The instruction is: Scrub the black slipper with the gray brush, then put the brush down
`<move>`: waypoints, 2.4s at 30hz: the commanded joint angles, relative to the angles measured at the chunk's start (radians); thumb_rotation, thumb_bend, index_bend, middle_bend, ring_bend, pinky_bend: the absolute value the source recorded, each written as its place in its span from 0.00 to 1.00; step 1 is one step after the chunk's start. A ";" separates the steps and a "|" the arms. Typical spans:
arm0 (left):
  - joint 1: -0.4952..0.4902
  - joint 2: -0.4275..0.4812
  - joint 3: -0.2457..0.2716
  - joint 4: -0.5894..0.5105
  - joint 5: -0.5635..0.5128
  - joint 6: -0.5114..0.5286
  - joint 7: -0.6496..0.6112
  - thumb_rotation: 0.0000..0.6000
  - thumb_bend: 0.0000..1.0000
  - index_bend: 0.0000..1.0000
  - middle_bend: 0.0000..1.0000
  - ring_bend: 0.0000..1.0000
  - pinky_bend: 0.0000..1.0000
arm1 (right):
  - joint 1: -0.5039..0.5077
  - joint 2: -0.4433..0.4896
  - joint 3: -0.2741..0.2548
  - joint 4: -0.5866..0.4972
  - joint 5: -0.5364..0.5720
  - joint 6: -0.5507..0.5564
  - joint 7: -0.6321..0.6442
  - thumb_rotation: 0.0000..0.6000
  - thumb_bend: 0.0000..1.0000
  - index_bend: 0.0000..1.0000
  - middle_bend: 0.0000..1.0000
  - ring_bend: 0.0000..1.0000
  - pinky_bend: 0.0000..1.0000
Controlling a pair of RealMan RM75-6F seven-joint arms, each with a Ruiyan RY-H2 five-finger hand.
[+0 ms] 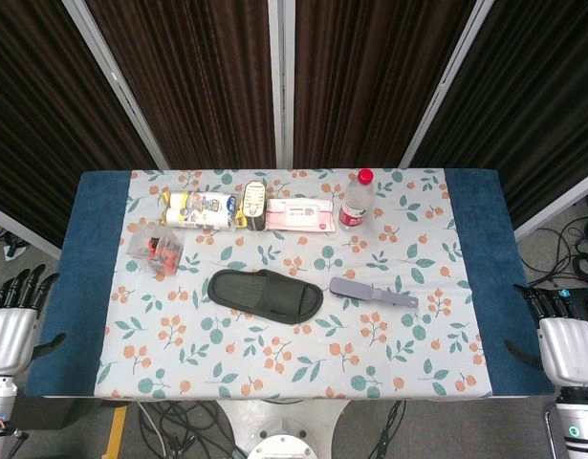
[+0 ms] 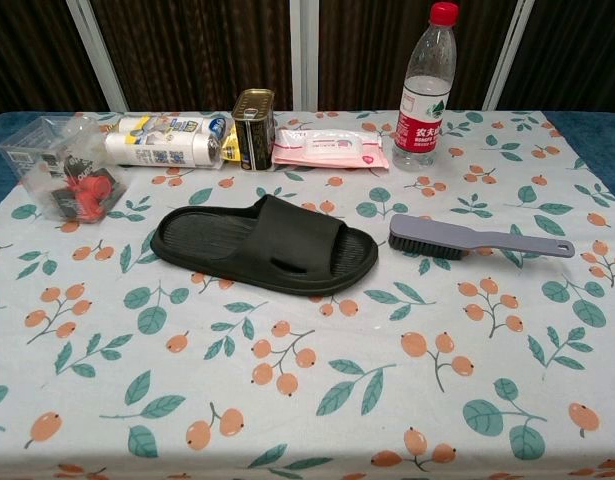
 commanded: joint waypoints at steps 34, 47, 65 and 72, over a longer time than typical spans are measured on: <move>0.011 0.000 0.017 -0.001 0.003 -0.005 -0.024 1.00 0.04 0.18 0.16 0.09 0.14 | 0.380 -0.294 0.067 0.249 0.093 -0.530 -0.019 1.00 0.01 0.05 0.14 0.08 0.17; 0.018 -0.002 0.017 0.010 -0.017 -0.015 -0.033 1.00 0.04 0.18 0.16 0.09 0.15 | 0.538 -0.481 0.102 0.521 0.148 -0.673 -0.016 1.00 0.01 0.05 0.14 0.08 0.17; 0.024 -0.004 0.018 0.015 -0.011 -0.007 -0.040 1.00 0.04 0.18 0.16 0.09 0.14 | 0.612 -0.332 0.087 0.352 0.270 -0.856 -0.012 1.00 0.06 0.19 0.30 0.16 0.21; 0.031 -0.004 0.020 0.014 -0.016 -0.004 -0.043 1.00 0.04 0.18 0.16 0.09 0.14 | 0.637 -0.339 0.075 0.346 0.330 -0.890 -0.031 1.00 0.09 0.31 0.37 0.24 0.29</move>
